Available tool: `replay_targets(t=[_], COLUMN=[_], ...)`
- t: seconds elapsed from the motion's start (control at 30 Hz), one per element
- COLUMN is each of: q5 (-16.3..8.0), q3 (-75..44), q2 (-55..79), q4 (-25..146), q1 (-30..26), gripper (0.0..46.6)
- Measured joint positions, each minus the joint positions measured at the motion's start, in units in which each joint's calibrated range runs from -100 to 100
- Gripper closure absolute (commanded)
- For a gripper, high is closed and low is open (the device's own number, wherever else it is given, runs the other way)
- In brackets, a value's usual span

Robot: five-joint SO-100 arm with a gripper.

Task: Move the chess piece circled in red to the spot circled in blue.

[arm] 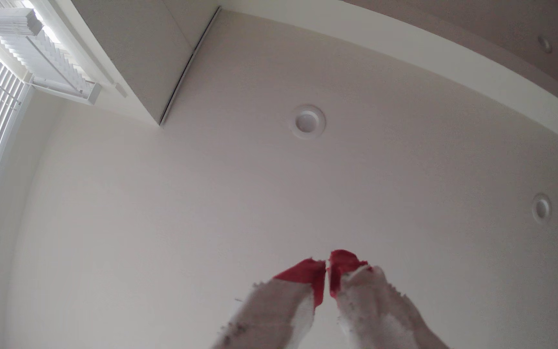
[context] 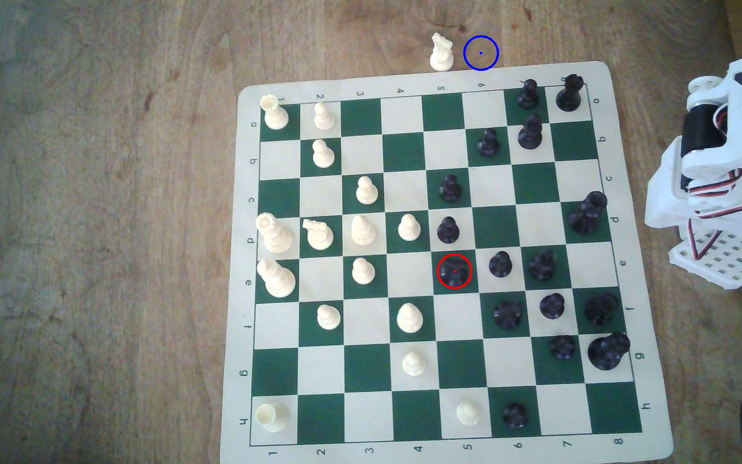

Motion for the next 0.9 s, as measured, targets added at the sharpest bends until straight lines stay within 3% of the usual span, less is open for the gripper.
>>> replay_targets(t=[0.23,0.63,0.9], q5=[0.20,-0.05,-1.03], q3=[0.00,-0.54,-9.67], q2=[0.00,0.34,0.42], q4=[11.00,59.28,99.36], q1=[-3.54,-2.29,-3.10], gripper=[46.4,46.4,45.9])
